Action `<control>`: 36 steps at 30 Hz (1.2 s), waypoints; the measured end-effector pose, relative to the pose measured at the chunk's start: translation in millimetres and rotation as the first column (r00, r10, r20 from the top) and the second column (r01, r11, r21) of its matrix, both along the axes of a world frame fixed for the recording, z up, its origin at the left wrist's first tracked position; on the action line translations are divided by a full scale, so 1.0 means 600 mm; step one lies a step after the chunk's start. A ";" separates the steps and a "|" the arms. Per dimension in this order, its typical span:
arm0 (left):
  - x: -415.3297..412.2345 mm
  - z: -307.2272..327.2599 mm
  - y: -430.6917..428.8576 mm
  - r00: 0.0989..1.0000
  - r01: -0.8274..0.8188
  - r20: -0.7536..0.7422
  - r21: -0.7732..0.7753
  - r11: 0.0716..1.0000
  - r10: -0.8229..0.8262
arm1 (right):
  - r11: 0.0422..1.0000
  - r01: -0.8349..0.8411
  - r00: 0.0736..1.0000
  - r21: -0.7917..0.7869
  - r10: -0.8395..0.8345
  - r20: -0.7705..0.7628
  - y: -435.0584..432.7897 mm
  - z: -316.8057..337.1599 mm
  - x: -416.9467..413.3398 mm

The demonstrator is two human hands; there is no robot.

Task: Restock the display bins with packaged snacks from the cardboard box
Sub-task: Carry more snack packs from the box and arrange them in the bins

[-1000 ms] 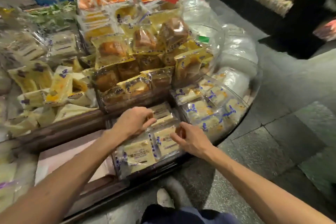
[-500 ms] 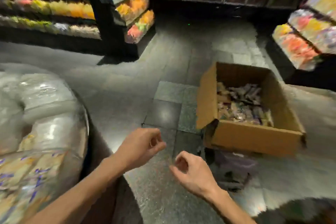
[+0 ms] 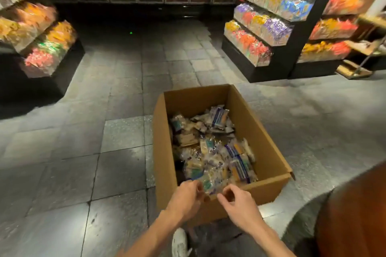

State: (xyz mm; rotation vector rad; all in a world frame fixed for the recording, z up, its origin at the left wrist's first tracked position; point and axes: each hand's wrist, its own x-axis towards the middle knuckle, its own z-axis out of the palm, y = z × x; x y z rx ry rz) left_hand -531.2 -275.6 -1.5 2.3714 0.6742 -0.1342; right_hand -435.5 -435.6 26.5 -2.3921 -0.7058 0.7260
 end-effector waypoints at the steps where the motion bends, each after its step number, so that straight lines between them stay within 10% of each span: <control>1: 0.038 -0.023 0.019 1.000 -0.015 -0.005 -0.043 0.999 0.015 | 1.000 0.017 1.000 -0.017 -0.018 -0.024 0.017 -0.009 0.033; 16: 0.399 -0.259 0.190 0.954 -0.203 -0.274 -0.285 0.937 0.123 | 0.885 -0.195 0.980 -0.422 0.195 -0.043 0.147 -0.221 0.422; 24: 0.466 -0.336 0.193 0.923 -0.045 -0.384 -0.093 0.995 0.006 | 0.722 -0.422 0.880 -0.548 0.471 -0.058 0.173 -0.316 0.522; 36: 0.482 -0.336 0.218 0.944 -0.328 -0.198 -0.445 0.833 0.266 | 0.828 -0.415 0.908 -0.378 0.402 -0.116 0.159 -0.297 0.541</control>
